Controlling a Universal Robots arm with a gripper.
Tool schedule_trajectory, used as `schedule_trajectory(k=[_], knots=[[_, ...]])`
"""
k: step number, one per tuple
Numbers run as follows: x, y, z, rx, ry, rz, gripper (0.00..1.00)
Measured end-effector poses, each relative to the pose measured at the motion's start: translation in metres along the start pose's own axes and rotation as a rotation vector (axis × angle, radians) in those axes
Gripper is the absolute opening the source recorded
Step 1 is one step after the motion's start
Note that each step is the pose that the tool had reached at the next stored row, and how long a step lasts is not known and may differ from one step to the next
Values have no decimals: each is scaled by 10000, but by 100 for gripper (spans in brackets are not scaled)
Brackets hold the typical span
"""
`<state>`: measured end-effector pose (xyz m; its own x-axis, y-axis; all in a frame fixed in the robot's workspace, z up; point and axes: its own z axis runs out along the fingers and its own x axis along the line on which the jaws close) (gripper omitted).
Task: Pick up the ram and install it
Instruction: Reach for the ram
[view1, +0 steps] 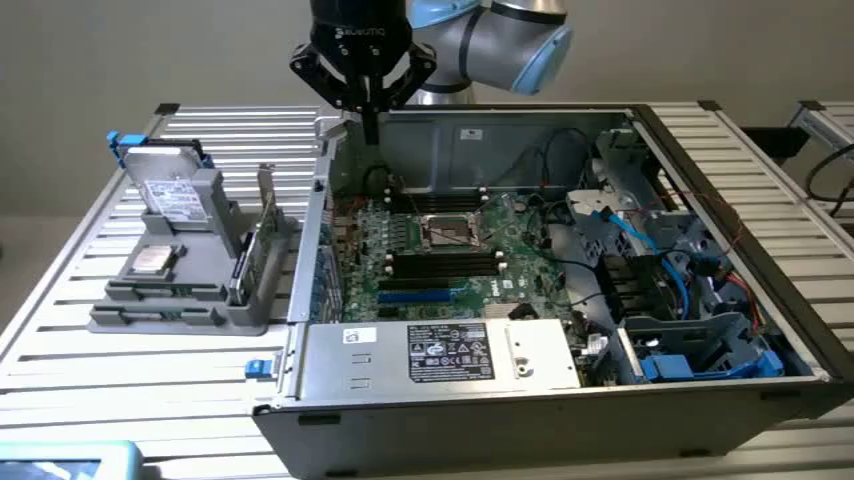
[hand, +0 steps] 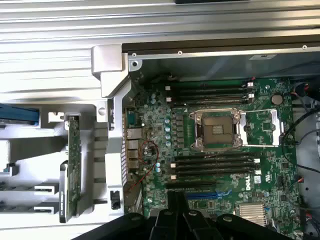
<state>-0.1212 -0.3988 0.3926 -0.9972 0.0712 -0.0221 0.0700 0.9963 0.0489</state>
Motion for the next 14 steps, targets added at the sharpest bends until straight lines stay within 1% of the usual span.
schedule_trajectory(k=[14], knots=[[5,-9,1,0,-3,1,11]])
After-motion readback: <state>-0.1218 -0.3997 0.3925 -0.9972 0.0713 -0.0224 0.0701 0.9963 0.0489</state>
